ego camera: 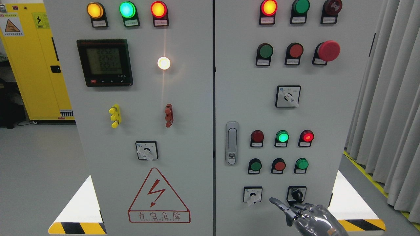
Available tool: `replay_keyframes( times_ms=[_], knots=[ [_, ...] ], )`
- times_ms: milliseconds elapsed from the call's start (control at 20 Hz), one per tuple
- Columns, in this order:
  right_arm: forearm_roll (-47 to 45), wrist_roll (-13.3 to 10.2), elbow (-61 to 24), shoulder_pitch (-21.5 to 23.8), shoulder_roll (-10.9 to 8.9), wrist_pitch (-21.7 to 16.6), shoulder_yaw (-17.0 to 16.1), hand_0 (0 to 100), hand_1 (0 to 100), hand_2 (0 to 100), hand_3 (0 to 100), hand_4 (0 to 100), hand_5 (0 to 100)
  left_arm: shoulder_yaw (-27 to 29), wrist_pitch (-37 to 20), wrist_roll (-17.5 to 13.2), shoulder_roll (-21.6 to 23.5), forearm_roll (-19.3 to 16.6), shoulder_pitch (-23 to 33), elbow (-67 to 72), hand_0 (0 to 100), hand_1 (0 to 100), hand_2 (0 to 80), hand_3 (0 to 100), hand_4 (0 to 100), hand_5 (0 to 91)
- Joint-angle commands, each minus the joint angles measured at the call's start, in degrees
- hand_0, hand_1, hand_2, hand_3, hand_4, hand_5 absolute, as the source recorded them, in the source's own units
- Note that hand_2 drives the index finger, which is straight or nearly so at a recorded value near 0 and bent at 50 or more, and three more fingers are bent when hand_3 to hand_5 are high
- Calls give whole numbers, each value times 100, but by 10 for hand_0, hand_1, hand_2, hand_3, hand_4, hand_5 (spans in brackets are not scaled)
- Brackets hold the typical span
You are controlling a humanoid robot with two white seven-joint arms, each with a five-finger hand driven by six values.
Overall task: Press green start button
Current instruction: 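Raise the right hand toward the green push button on the lower panel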
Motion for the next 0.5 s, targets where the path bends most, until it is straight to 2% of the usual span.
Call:
replay_keyframes(
  times_ms=[0, 250, 450],
  knots=[
    [105, 54, 27, -282, 124, 54, 15, 310, 804, 0, 652, 665, 688, -2, 29, 5, -12, 0, 53, -158, 120, 556, 0, 0, 0, 0],
    [96, 63, 168, -589, 124, 274, 138, 293, 777, 0, 634, 652, 693, -2, 29, 5, -12, 0, 53, -158, 120, 556, 0, 0, 0, 0],
    [87, 247, 273, -704, 124, 361, 244, 379, 762, 0, 625, 622, 700, -2, 20, 5, -12, 0, 53, -158, 120, 556, 0, 0, 0, 0]
  ],
)
